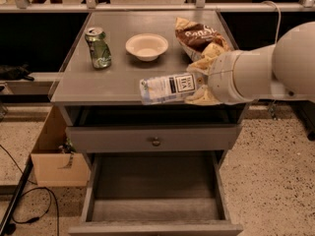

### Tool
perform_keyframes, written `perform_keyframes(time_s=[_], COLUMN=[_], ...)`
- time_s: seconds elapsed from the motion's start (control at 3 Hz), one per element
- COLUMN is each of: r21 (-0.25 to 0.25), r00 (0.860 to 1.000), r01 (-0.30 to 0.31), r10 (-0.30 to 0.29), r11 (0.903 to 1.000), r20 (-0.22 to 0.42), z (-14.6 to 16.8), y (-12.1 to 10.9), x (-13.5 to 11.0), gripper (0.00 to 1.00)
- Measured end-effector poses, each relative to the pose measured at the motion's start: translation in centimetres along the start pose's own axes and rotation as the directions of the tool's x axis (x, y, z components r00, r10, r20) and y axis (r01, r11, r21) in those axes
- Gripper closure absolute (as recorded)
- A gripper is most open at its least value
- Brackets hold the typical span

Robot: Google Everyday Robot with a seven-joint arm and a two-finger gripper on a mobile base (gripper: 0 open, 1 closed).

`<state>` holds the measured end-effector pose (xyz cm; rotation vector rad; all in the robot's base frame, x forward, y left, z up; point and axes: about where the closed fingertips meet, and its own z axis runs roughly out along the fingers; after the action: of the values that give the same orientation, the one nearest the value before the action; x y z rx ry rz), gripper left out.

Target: Pick blue plastic bottle from middle drawer and place on counter

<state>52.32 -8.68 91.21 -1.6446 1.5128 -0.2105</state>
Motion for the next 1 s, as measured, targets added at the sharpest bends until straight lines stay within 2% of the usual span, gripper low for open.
perform_keyframes(time_s=[0.33,0.67,1.0], r21=[0.010,0.052,0.092], r00=[1.000,0.999,0.999], r01=[0.004,0.033,0.024], r10=[-0.004,-0.032,-0.020], r11=[0.9999,0.9981,0.9954], r20=[-0.013,-0.028,-0.044], z=[0.1,1.5,4.3], y=[-0.6,-3.0,-5.3], x=[-0.1,-0.5,0.8], gripper=[1.00,1.00,1.00])
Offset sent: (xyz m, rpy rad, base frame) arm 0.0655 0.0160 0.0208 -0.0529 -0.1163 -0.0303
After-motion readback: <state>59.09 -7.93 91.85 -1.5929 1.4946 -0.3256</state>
